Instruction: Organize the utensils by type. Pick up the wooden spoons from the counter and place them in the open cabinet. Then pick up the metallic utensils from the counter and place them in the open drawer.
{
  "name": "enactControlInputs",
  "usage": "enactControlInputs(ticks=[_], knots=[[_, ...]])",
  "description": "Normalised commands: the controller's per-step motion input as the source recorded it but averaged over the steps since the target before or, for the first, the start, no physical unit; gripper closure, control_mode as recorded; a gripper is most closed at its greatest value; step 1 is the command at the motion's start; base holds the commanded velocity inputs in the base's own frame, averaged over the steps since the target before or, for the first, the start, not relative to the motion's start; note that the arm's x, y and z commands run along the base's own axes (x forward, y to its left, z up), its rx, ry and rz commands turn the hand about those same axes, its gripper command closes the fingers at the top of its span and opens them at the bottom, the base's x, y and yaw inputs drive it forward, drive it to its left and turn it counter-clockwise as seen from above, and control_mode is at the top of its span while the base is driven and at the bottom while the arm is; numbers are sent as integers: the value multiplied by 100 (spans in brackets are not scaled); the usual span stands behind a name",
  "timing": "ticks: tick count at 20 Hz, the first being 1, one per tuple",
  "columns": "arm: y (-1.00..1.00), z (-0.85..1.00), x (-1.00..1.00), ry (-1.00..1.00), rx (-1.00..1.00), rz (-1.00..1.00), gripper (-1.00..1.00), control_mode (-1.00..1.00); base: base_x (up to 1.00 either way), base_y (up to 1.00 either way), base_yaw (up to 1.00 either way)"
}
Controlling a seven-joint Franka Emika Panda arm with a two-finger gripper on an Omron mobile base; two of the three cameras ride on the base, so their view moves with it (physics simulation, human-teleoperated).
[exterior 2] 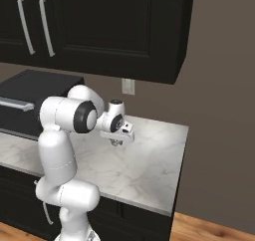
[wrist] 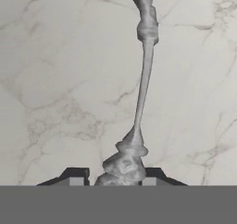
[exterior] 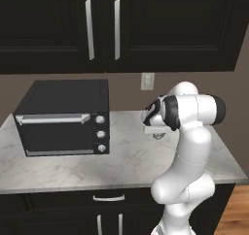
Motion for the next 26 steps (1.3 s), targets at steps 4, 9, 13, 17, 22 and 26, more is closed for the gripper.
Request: enactControlInputs(ticks=[4, 9, 13, 17, 22, 26], knots=[[0, -13, -50, 0, 9, 0, 100, -100, 0, 0, 0], [3, -3, -67, 0, 11, -2, 100, -100, 0, 0, 0], [8, 13, -53, -2, 4, -2, 100, -100, 0, 0, 0], [12, 54, -35, 0, 0, 0, 100, -100, 0, 0, 0], [20, 70, -39, 0, 0, 0, 100, -100, 0, 0, 0], [11, 60, -53, 1, 0, 0, 100, -100, 0, 0, 0]])
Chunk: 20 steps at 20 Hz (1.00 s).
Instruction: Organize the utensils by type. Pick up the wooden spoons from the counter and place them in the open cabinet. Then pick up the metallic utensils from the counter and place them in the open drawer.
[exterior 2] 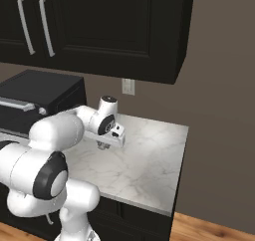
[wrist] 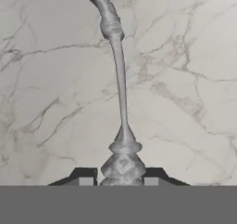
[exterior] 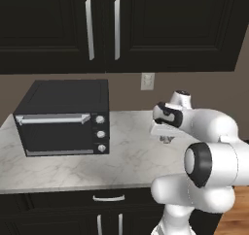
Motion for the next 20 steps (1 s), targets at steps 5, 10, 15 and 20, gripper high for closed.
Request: enactControlInputs(ticks=[5, 10, 15, 20], knots=[[11, 52, -62, 0, 0, 0, 100, -100, 0, 0, 0], [14, 51, -62, 0, 0, 0, 100, -100, 0, 0, 0], [14, 61, -44, -1, -13, 0, 100, -100, 0, 0, 0], [13, 44, -36, 0, -16, 0, 100, -100, 0, 0, 0]])
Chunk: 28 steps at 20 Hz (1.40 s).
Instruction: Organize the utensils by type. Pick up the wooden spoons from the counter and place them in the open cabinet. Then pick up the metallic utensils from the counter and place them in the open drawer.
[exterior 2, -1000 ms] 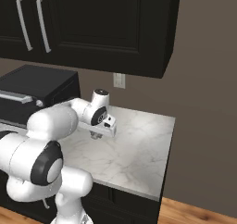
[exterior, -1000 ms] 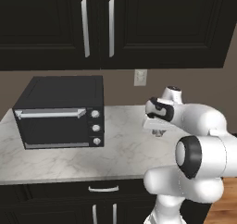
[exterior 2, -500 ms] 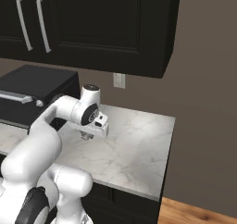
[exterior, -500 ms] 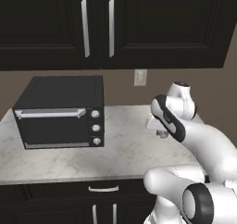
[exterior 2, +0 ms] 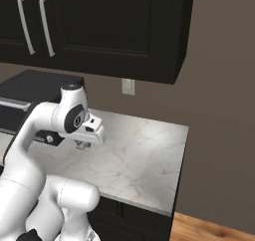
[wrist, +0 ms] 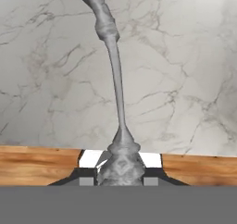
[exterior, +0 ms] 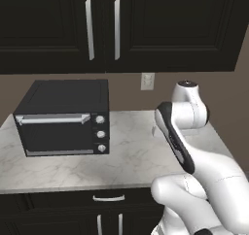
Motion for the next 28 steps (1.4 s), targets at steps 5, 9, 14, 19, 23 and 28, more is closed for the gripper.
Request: enactControlInputs(ticks=[5, 9, 14, 19, 23, 28], knots=[[3, 35, -34, 0, -7, 0, 100, -100, 0, 0, 0], [0, 32, -28, 0, 0, 0, 100, -100, 0, 0, 0], [0, 11, -10, 0, 0, 0, 100, -100, 0, 0, 0], [0, 0, 0, 0, 0, 0, 100, -100, 0, 0, 0], [0, 0, -1, 0, 0, 0, 100, -100, 0, 0, 0], [0, -1, -3, 0, 0, 0, 100, 100, -46, 4, 0]])
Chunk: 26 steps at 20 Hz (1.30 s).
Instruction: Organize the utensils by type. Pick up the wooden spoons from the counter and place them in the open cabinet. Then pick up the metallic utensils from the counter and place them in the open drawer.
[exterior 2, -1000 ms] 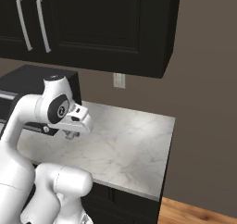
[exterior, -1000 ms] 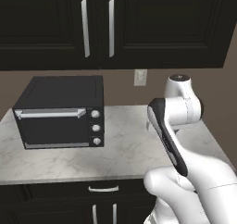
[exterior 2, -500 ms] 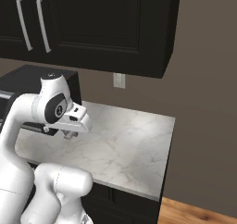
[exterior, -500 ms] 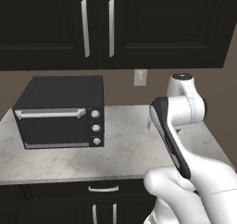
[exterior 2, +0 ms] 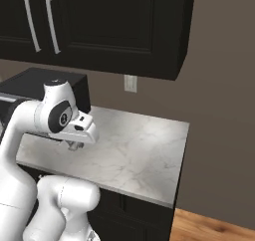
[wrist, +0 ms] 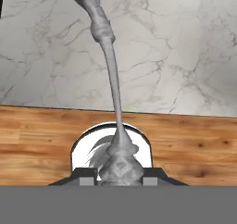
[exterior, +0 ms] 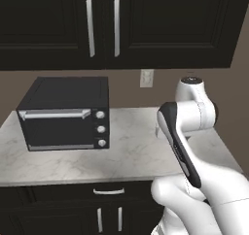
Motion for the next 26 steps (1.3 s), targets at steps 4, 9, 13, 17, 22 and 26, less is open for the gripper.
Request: enactControlInputs(ticks=[4, 9, 13, 17, 22, 26], knots=[[0, 0, 0, 0, 0, 0, 100, 100, -82, 26, 12], [0, 0, 0, 0, 0, 0, 100, 100, -53, 32, 64], [0, 0, 0, 0, 0, 0, 100, 100, -8, 25, 100], [0, 0, 0, 0, 0, 0, 100, 100, 0, 14, 100], [0, 0, 0, 0, 0, 0, 100, 100, 0, 3, 100], [0, 0, 0, 0, 0, 0, 100, 100, 17, 0, 100]])
